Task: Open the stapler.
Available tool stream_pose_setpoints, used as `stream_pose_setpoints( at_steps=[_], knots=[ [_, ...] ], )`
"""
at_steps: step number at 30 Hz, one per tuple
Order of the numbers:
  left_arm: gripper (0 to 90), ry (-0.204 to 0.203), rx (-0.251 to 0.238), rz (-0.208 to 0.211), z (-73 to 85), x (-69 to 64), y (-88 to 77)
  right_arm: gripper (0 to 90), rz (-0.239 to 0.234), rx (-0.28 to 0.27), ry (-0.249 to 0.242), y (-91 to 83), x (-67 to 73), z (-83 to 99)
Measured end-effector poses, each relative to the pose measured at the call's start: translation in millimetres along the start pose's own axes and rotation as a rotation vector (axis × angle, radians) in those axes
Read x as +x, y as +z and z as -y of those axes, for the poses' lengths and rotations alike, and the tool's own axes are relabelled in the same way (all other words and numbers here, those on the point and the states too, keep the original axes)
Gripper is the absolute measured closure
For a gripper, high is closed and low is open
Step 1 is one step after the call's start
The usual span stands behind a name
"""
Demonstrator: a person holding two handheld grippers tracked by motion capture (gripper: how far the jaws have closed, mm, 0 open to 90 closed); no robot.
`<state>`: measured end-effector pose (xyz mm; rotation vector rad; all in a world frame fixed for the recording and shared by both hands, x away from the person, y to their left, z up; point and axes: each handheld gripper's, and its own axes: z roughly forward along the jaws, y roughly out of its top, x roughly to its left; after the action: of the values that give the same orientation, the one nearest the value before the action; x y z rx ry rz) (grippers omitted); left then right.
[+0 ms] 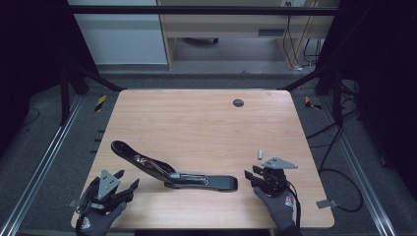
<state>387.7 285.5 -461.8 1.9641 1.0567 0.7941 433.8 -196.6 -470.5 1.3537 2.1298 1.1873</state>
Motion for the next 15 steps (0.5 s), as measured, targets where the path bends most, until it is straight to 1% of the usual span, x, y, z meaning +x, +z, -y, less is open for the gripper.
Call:
stream_pose_setpoints(
  at_steps=[1,2,4,5,6,8,9,10,11,12,14,15],
  knots=[
    [38.6,-0.006,0.005,0.0,0.7,1.0,0.6,59.1,0.014,0.003,-0.006,-0.1,-2.3,-0.4],
    [39.8,-0.006,0.005,0.0,0.7,1.0,0.6,59.1,0.014,0.003,-0.006,-0.1,-2.3,-0.4],
    [41.5,-0.026,0.003,0.004,1.7,3.6,0.3,58.8,0.041,0.003,-0.005,-1.3,-8.7,-2.6],
    [41.5,-0.043,-0.006,-0.003,2.5,6.5,0.0,58.4,0.055,0.002,-0.004,-1.7,-10.6,-3.9],
    [41.2,-0.049,-0.01,-0.009,2.9,7.8,0.5,57.4,0.065,-0.002,0.0,-2.5,-12.6,-4.9],
    [39.6,-0.05,-0.012,-0.014,3.3,9.2,1.3,54.6,0.077,-0.008,0.017,-3.2,-16.3,-6.9],
    [38.5,-0.057,-0.014,-0.016,4.4,11.8,3.1,54.0,0.09,-0.007,0.026,-3.4,-18.3,-8.2],
    [37.8,-0.057,-0.014,-0.016,4.4,11.8,3.1,54.0,0.09,-0.007,0.026,-3.4,-18.3,-8.2],
    [36.4,-0.067,-0.012,-0.019,5.4,14.1,4.6,54.0,0.093,-0.01,0.043,-4.1,-21.7,-9.9],
    [35.9,-0.069,-0.013,-0.02,5.8,15.0,5.2,54.1,0.104,-0.017,0.046,-4.5,-23.8,-11.2],
    [35.2,-0.068,-0.011,-0.023,6.0,15.9,5.7,54.0,0.109,-0.02,0.05,-4.8,-26.2,-12.8],
    [34.8,-0.072,-0.006,-0.026,6.5,17.0,7.3,53.1,0.126,-0.029,0.058,-4.1,-31.6,-16.4]
  ],
)
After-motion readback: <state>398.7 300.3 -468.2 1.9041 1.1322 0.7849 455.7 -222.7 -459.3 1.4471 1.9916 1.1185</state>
